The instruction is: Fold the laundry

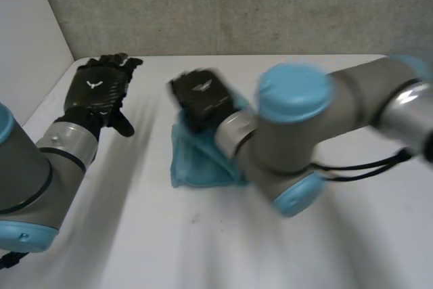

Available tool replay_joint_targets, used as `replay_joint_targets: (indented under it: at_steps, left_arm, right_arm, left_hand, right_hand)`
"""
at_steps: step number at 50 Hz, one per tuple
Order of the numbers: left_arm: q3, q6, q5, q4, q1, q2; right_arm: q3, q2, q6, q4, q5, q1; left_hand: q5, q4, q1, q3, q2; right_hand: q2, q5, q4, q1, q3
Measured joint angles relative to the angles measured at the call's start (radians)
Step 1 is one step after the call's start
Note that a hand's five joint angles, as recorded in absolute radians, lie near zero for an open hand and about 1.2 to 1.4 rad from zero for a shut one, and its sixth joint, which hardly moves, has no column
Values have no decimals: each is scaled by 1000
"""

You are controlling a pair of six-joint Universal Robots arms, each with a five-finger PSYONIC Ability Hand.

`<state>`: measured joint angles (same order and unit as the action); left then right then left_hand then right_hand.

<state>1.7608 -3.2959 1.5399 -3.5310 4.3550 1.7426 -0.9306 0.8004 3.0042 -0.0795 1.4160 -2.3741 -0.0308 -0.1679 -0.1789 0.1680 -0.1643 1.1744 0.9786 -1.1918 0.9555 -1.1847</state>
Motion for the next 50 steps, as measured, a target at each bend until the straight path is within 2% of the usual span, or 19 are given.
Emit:
replay_joint_targets:
  at_steps: [3,5,6,7,8,9,14,19,24,30,35,43,50]
  left_arm:
    - [1,8,0,1,10,-7]
    - [-1,13,0,1,13,-7]
    - [-4,17,-1,1,13,-5]
    - [-7,20,-1,1,13,-3]
    - [-10,23,-2,2,12,0]
    - [-107,52,-5,12,-58,105]
    - [-191,70,-3,43,-121,190]
    - [-245,96,-2,89,-156,249]
    - [-327,144,27,217,-190,360]
    - [-343,152,99,278,-191,406]
    - [-328,146,132,295,-187,409]
    - [-331,143,134,339,-187,379]
    - [-386,154,130,363,-194,248]
  right_arm:
    - [41,-71,-18,17,2,-52]
    - [63,-110,-39,36,10,-74]
    - [81,-135,-63,57,24,-84]
    - [88,-143,-74,68,33,-87]
    - [97,-147,-90,84,52,-88]
    - [66,-10,-91,141,225,-18]
    - [5,76,1,143,235,57]
    - [-16,94,56,153,208,92]
    - [-21,30,137,196,122,150]
    - [-1,-72,156,233,91,176]
    - [14,-122,154,250,88,192]
    - [38,-112,151,267,90,206]
    - [38,75,146,264,99,214]
  left_hand:
    - [0,0,0,0,0]
    - [0,0,0,0,0]
    - [0,0,0,0,0]
    - [0,0,0,0,0]
    - [0,0,0,0,0]
    - [0,0,0,0,0]
    - [0,0,0,0,0]
    - [0,0,0,0,0]
    - [0,0,0,0,0]
    - [0,0,0,0,0]
    - [6,0,0,0,0]
    - [6,0,0,0,0]
    - [6,0,0,0,0]
  right_hand:
    - [-37,-22,28,-24,39]
    - [-159,-136,165,-113,160]
    - [-405,-345,392,-305,405]
    - [-563,-513,559,-430,552]
    - [-576,-528,574,-441,580]
    - [-950,-903,953,-745,968]
    - [-950,-903,953,-745,968]
    - [-950,-903,953,-745,968]
    - [-950,-903,953,-745,968]
    - [-950,-903,953,-745,968]
    - [-950,-903,953,-745,968]
    - [-950,-906,953,-745,968]
    - [-950,-906,953,-745,968]
